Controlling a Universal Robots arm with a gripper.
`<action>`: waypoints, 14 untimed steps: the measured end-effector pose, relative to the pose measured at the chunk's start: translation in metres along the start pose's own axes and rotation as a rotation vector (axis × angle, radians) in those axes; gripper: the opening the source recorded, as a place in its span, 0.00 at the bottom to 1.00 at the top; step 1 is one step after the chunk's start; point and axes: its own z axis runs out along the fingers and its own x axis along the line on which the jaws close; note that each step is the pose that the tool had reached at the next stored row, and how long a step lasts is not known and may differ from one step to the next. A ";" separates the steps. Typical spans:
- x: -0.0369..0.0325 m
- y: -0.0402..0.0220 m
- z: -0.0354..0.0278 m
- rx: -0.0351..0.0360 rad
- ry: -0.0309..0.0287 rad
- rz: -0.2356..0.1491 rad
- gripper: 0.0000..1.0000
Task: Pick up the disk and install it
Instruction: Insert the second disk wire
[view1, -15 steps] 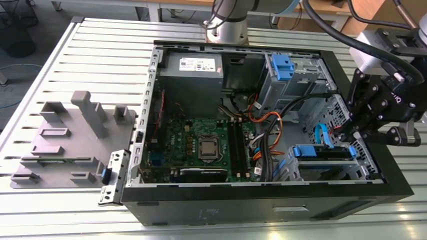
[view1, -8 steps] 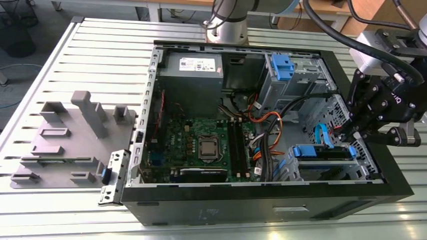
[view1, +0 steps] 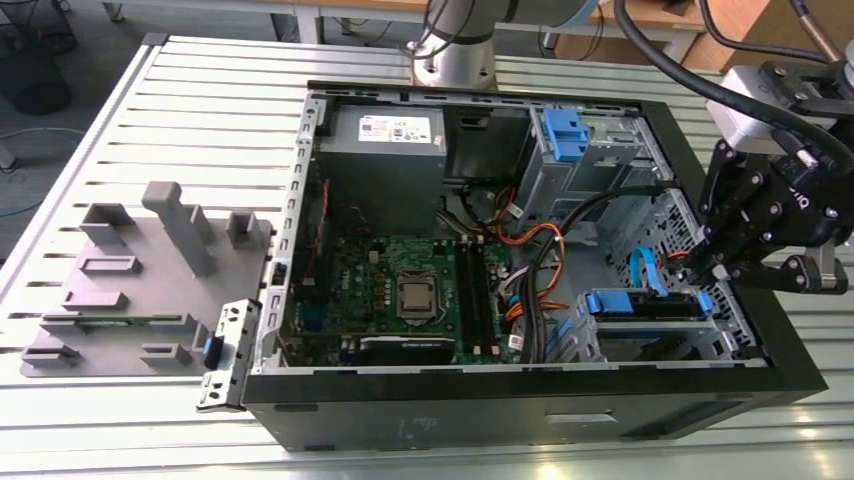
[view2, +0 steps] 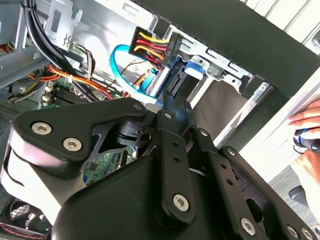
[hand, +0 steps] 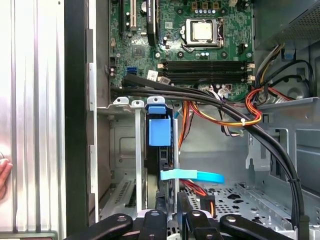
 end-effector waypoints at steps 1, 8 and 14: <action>-0.0003 -0.0010 0.0001 0.0000 0.0002 0.000 0.24; -0.0078 -0.0027 0.0014 0.0000 0.0005 0.000 0.24; -0.0118 -0.0052 0.0024 -0.0001 0.0004 0.000 0.24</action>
